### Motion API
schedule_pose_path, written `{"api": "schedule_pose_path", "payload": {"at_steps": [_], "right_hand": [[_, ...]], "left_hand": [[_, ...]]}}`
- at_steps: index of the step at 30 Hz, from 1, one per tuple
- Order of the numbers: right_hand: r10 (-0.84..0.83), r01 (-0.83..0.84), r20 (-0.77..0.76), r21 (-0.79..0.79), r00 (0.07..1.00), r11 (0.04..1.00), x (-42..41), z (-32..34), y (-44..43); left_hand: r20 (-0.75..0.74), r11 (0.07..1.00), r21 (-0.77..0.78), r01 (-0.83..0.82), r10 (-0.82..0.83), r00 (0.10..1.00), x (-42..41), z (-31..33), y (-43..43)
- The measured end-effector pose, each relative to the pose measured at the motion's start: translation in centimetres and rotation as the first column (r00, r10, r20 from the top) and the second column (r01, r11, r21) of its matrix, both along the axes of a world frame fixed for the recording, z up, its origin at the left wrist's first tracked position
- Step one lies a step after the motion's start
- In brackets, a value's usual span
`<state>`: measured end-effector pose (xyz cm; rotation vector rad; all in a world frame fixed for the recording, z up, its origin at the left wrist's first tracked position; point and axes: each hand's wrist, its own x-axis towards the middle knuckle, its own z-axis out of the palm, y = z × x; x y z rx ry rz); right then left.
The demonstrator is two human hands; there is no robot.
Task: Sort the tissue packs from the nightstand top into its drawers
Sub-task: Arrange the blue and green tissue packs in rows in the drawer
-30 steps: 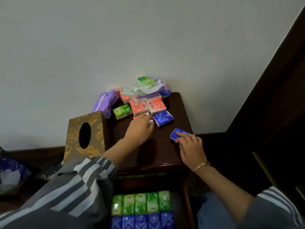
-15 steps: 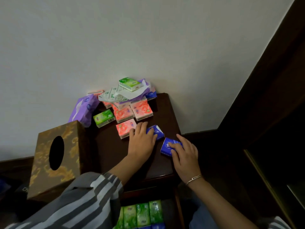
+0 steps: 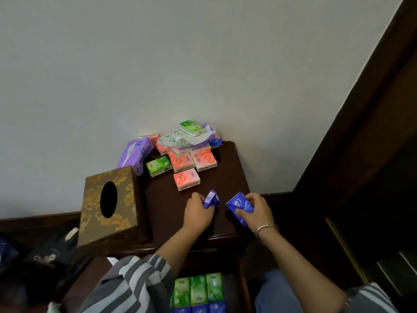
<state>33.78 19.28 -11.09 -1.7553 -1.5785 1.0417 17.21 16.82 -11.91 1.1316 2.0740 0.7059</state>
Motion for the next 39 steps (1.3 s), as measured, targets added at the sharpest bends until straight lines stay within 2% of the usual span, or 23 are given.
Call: {"api": "schedule_pose_path", "payload": {"at_steps": [2, 3, 5, 7, 9, 10, 13, 15, 18, 20, 23, 26, 28, 32, 34, 36, 39], "right_hand": [[-0.114, 0.101, -0.308, -0.056, 0.945, 0.993, -0.8, 0.9, -1.3], [-0.118, 0.097, -0.379, -0.075, 0.918, 0.992, -1.5, 1.5, -1.9], [-0.06, 0.04, -0.456, -0.053, 0.888, 0.998, -3.7, 2.8, -3.3], [-0.027, 0.048, -0.488, 0.03, 0.872, 0.998, -6.6, 4.2, -4.8], [-0.015, 0.064, -0.439, 0.097, 0.898, 0.993, -9.5, 5.3, -6.4], [0.013, 0.032, -0.412, 0.103, 0.911, 0.994, -10.9, 5.6, -7.2], [0.163, -0.164, -0.385, 0.031, 0.908, 0.986, -14.3, 6.2, -8.8], [0.232, -0.27, -0.45, -0.02, 0.863, 0.963, -15.9, 6.7, -9.3], [0.265, -0.355, -0.606, -0.031, 0.75, 0.934, -16.9, 7.2, -8.5], [0.34, -0.407, -0.604, 0.027, 0.721, 0.913, -16.7, 7.4, -7.1], [0.434, -0.411, -0.371, 0.144, 0.821, 0.9, -16.3, 6.9, -4.0], [0.348, -0.308, -0.145, 0.241, 0.926, 0.92, -16.1, 6.1, -0.2], [0.237, -0.194, -0.089, 0.34, 0.967, 0.92, -15.7, 6.4, 2.7], [0.002, 0.048, -0.101, 0.498, 0.995, 0.866, -15.0, 8.5, 10.5], [-0.015, 0.018, -0.012, 0.463, 1.0, 0.886, -15.5, 9.4, 15.0], [0.057, -0.098, 0.124, 0.36, 0.991, 0.928, -16.8, 9.9, 18.9], [0.203, -0.27, 0.402, 0.117, 0.893, 0.956, -19.1, 10.2, 22.4]], "left_hand": [[0.3, 0.987, 0.05, -0.155, 0.133, 0.945, -0.4, 0.7, -1.6], [0.454, 0.976, 0.055, -0.212, 0.165, 0.876, -0.6, 1.2, -2.5], [0.688, 0.967, 0.067, -0.246, 0.134, 0.713, -1.0, 2.3, -4.2], [0.844, 0.97, 0.098, -0.221, 0.036, 0.535, -1.4, 3.8, -5.8], [0.926, 0.971, 0.108, -0.213, -0.02, 0.377, -2.2, 5.3, -7.0], [0.934, 0.969, 0.104, -0.226, -0.017, 0.356, -2.8, 6.1, -7.5], [0.907, 0.96, 0.09, -0.266, 0.031, 0.42, -5.4, 7.7, -8.9], [0.889, 0.95, 0.093, -0.297, 0.056, 0.455, -7.5, 8.2, -9.5], [0.901, 0.914, 0.124, -0.386, 0.059, 0.43, -11.0, 8.2, -9.5], [0.903, 0.88, 0.153, -0.449, 0.059, 0.425, -13.5, 8.3, -8.9], [0.891, 0.802, 0.187, -0.567, 0.104, 0.441, -17.1, 8.0, -7.0], [0.89, 0.756, 0.248, -0.606, 0.071, 0.451, -19.5, 7.4, -4.6], [0.898, 0.74, 0.264, -0.618, 0.045, 0.437, -20.1, 6.9, -3.0], [0.884, 0.72, 0.293, -0.629, 0.046, 0.465, -20.5, 5.7, -0.7], [0.888, 0.711, 0.3, -0.636, 0.034, 0.458, -20.7, 4.9, -0.5], [0.907, 0.694, 0.296, -0.657, 0.011, 0.421, -21.0, 4.2, -0.7], [0.914, 0.679, 0.281, -0.678, 0.028, 0.406, -21.3, 3.8, -0.8]]}}
